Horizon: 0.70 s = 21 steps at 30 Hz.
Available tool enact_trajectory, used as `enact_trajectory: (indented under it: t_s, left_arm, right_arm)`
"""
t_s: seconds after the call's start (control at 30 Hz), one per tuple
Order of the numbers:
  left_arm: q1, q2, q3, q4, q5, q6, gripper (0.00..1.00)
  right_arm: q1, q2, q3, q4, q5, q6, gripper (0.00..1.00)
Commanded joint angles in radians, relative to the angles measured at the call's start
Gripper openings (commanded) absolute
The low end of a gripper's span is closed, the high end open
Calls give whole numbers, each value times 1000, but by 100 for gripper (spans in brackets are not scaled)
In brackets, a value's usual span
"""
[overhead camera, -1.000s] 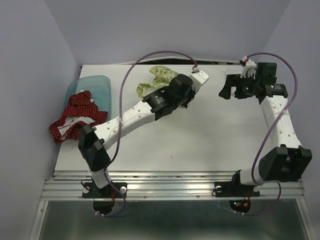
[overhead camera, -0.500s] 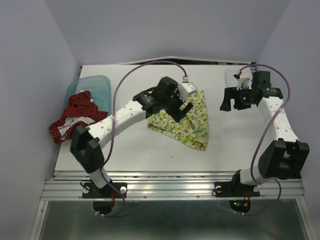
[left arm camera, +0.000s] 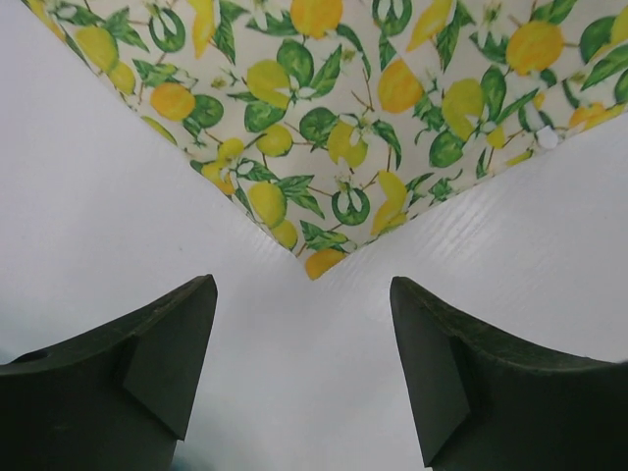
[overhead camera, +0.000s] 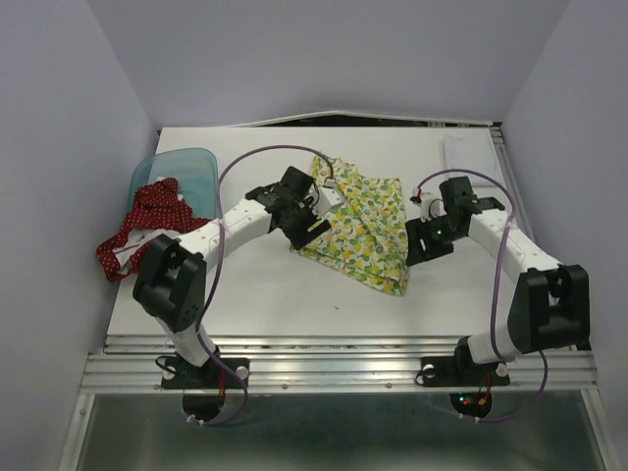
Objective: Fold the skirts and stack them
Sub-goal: Flatten the skirt out
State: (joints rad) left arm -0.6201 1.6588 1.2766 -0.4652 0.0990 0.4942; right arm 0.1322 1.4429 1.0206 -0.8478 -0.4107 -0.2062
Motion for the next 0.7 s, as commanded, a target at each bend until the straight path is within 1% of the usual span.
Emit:
enact_trajectory:
  t_s: [0.0, 0.07, 0.1, 0.2, 0.23, 0.3, 0.37, 0.5, 0.67]
  left_arm:
    - [20, 2, -8, 36, -47, 29, 82]
    - [39, 24, -8, 43, -24, -3, 81]
    - [66, 25, -13, 63, -10, -56, 81]
    - [127, 18, -16, 72, 57, -141, 81]
    - [170, 1, -29, 83, 103, -190, 81]
    - [213, -20, -48, 103, 158, -235, 82]
    - [266, -40, -60, 123, 186, -281, 82]
    - [310, -44, -103, 138, 203, -324, 84]
    - [316, -53, -161, 166, 223, -370, 88]
  right_arm:
    - [-3, 17, 18, 85, 7, 66, 61]
    - [-3, 49, 36, 85, -19, 91, 61]
    - [-3, 59, 59, 81, -28, 96, 61]
    - [-3, 91, 87, 79, -69, 132, 61]
    - [-3, 106, 104, 76, -101, 154, 60]
    - [-3, 126, 119, 70, -132, 169, 59]
    - [-3, 152, 141, 56, -160, 182, 57]
    - [6, 204, 174, -11, -174, 188, 54]
    - [24, 241, 180, -91, -151, 171, 54]
